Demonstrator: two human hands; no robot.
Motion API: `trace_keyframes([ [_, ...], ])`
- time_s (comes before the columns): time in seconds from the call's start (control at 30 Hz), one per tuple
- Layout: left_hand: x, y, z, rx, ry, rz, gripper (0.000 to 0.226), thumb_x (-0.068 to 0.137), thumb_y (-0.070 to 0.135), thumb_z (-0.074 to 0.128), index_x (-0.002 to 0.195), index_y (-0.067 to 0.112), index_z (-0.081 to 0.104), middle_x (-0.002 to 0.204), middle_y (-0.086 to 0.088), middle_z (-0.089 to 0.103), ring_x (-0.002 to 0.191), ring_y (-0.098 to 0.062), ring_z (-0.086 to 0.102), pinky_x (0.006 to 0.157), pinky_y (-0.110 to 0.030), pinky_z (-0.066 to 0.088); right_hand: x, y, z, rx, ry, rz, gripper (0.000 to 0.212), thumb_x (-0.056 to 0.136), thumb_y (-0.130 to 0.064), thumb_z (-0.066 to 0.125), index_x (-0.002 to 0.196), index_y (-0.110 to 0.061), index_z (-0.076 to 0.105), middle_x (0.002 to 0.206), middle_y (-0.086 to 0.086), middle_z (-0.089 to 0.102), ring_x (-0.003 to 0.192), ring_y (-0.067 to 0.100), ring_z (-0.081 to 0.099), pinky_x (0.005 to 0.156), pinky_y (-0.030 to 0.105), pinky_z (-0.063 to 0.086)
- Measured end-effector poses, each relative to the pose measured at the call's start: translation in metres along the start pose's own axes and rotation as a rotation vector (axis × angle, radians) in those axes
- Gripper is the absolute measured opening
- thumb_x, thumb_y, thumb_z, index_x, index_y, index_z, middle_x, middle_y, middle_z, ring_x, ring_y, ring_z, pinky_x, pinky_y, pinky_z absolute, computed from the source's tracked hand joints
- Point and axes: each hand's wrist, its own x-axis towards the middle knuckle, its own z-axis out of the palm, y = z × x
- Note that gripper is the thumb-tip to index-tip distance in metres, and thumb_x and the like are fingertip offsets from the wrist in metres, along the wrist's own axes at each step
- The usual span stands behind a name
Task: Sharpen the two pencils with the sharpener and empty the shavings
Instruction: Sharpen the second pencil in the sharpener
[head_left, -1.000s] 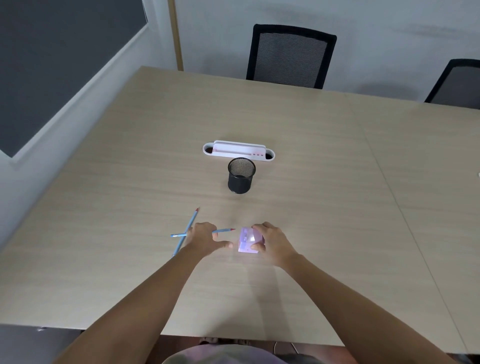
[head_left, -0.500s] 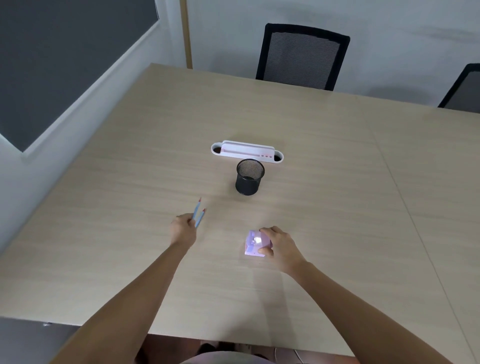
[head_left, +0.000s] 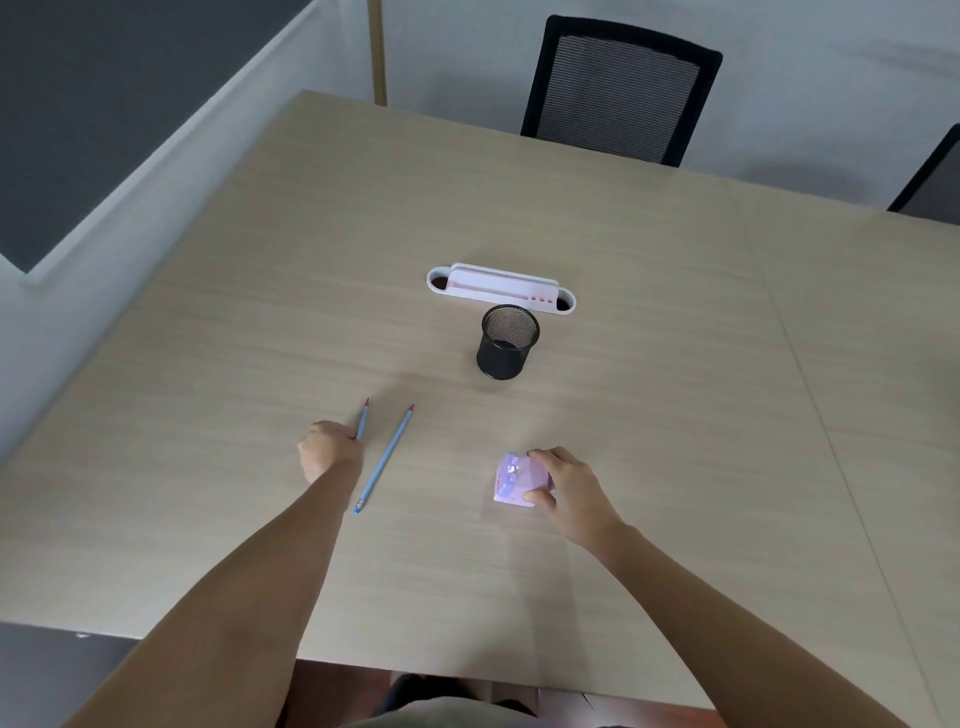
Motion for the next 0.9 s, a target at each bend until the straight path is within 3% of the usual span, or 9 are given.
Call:
trace_keyframes([
  [0.2, -0.003, 0.000, 0.002, 0.077, 0.030, 0.111, 0.017, 0.078, 0.010, 0.069, 0.094, 0.005, 0.070, 0.099, -0.021, 0.066, 0.096, -0.036, 0.061, 0.077, -0.041, 0.054, -0.001, -0.001, 0.000, 0.004, 0.008, -0.002, 0.041, 0.078, -0.015, 0.066, 0.118, -0.015, 0.056, 0.109, 0.007, 0.060, 0.077, 0.019, 0.052, 0.071, 0.024, 0.041],
  [0.3, -0.017, -0.003, 0.012, 0.281, 0.079, 0.375, 0.032, 0.080, 0.034, 0.071, 0.100, 0.010, 0.064, 0.107, -0.015, 0.058, 0.105, -0.033, 0.052, 0.082, -0.043, 0.048, -0.002, -0.001, -0.001, 0.018, 0.019, -0.005, 0.041, 0.077, -0.014, 0.066, 0.117, -0.014, 0.057, 0.108, 0.008, 0.060, 0.080, 0.024, 0.056, 0.071, 0.026, 0.044],
  [0.4, -0.029, -0.008, 0.028, 0.572, 0.007, 0.417, 0.045, 0.082, 0.048, 0.064, 0.112, 0.015, 0.057, 0.115, -0.008, 0.055, 0.111, -0.027, 0.048, 0.088, -0.040, 0.045, -0.002, -0.002, -0.001, 0.023, 0.026, -0.011, 0.042, 0.077, -0.013, 0.067, 0.118, -0.013, 0.057, 0.107, 0.008, 0.060, 0.076, 0.018, 0.049, 0.070, 0.025, 0.042],
  [0.5, -0.037, -0.012, 0.037, 0.691, -0.033, 0.357, 0.037, 0.092, 0.039, 0.054, 0.119, 0.013, 0.053, 0.122, -0.007, 0.052, 0.115, -0.024, 0.045, 0.090, -0.037, 0.043, -0.003, -0.003, -0.003, 0.028, 0.020, -0.004, 0.042, 0.078, -0.013, 0.066, 0.119, -0.014, 0.056, 0.108, 0.008, 0.059, 0.076, 0.017, 0.048, 0.071, 0.028, 0.046],
  [0.6, -0.048, -0.016, 0.044, 0.758, -0.049, 0.423, 0.027, 0.098, 0.027, 0.046, 0.118, 0.011, 0.051, 0.122, -0.006, 0.051, 0.116, -0.024, 0.045, 0.091, -0.035, 0.043, -0.004, -0.005, -0.005, 0.030, 0.005, 0.002, 0.043, 0.079, -0.014, 0.066, 0.120, -0.014, 0.056, 0.110, 0.008, 0.059, 0.080, 0.023, 0.055, 0.074, 0.031, 0.049],
  [0.7, -0.066, -0.019, 0.046, 0.648, -0.151, 0.527, 0.015, 0.100, 0.021, 0.042, 0.109, 0.011, 0.049, 0.113, -0.008, 0.056, 0.104, -0.027, 0.055, 0.080, -0.037, 0.047, -0.004, -0.005, -0.005, 0.039, -0.003, 0.007, 0.043, 0.079, -0.015, 0.067, 0.121, -0.014, 0.055, 0.111, 0.009, 0.059, 0.086, 0.027, 0.058, 0.076, 0.033, 0.049],
  [0.73, -0.072, -0.023, 0.046, 0.585, -0.202, 0.556, 0.006, 0.099, 0.018, 0.042, 0.101, 0.015, 0.046, 0.104, -0.007, 0.060, 0.093, -0.028, 0.059, 0.071, -0.037, 0.047, -0.004, -0.005, -0.005, 0.038, -0.005, 0.008, 0.043, 0.079, -0.015, 0.067, 0.121, -0.013, 0.055, 0.111, 0.009, 0.059, 0.086, 0.028, 0.058, 0.077, 0.033, 0.048],
  [0.8, -0.081, -0.033, 0.043, 0.450, -0.291, 0.595, 0.011, 0.095, 0.010, 0.044, 0.091, 0.020, 0.042, 0.088, -0.004, 0.064, 0.072, -0.029, 0.058, 0.058, -0.033, 0.042, -0.004, -0.005, -0.005, 0.032, -0.009, 0.013, 0.042, 0.080, -0.016, 0.068, 0.120, -0.014, 0.055, 0.112, 0.008, 0.059, 0.087, 0.028, 0.058, 0.077, 0.032, 0.047],
  [0.9, -0.085, -0.044, 0.036, 0.279, -0.390, 0.662, 0.016, 0.092, 0.006, 0.047, 0.096, 0.019, 0.056, 0.080, 0.000, 0.063, 0.072, -0.025, 0.057, 0.063, -0.036, 0.048, -0.004, -0.005, -0.006, 0.033, -0.017, 0.009, 0.042, 0.081, -0.015, 0.067, 0.121, -0.013, 0.055, 0.113, 0.008, 0.058, 0.088, 0.028, 0.058, 0.077, 0.031, 0.046],
])
